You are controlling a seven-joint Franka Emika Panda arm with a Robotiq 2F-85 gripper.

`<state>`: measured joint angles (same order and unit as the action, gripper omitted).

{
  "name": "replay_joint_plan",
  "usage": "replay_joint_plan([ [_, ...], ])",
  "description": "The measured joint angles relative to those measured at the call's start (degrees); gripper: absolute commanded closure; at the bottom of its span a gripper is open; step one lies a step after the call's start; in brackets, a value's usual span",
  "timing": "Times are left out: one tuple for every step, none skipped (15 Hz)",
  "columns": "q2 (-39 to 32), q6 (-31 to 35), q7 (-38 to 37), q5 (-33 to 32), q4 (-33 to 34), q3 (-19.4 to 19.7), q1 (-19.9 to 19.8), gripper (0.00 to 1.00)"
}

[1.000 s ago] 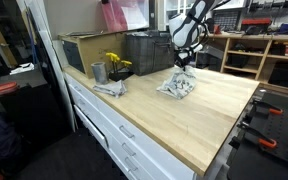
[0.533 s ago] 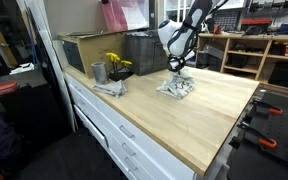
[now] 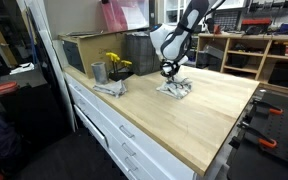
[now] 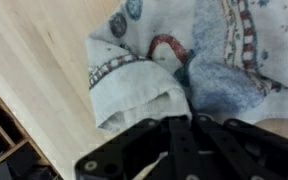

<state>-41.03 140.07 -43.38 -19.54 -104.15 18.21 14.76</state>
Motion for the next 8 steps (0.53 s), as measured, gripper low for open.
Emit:
replay_joint_plan([
  [0.0,-0.2,0.0,0.2,0.0,-0.5,0.0,0.99],
  [0.0,-0.3,0.0,0.5,0.0,-0.9,0.0,0.99],
  [0.0,-0.5,0.0,0.6,0.0,-1.3,0.0,0.99],
  [0.0,-0.5,0.0,0.6,0.0,-1.7,0.0,0.99],
  [0.0,-0.5,0.0,0.6,-0.1,-2.1,0.0,0.99],
  [0.0,-0.5,0.0,0.6,-0.1,-2.5,0.0,0.99],
  [0.1,-0.5,0.0,0.6,-0.1,-3.0,0.0,0.99],
  [0.1,-0.5,0.0,0.6,-0.2,-3.4,0.1,0.99],
])
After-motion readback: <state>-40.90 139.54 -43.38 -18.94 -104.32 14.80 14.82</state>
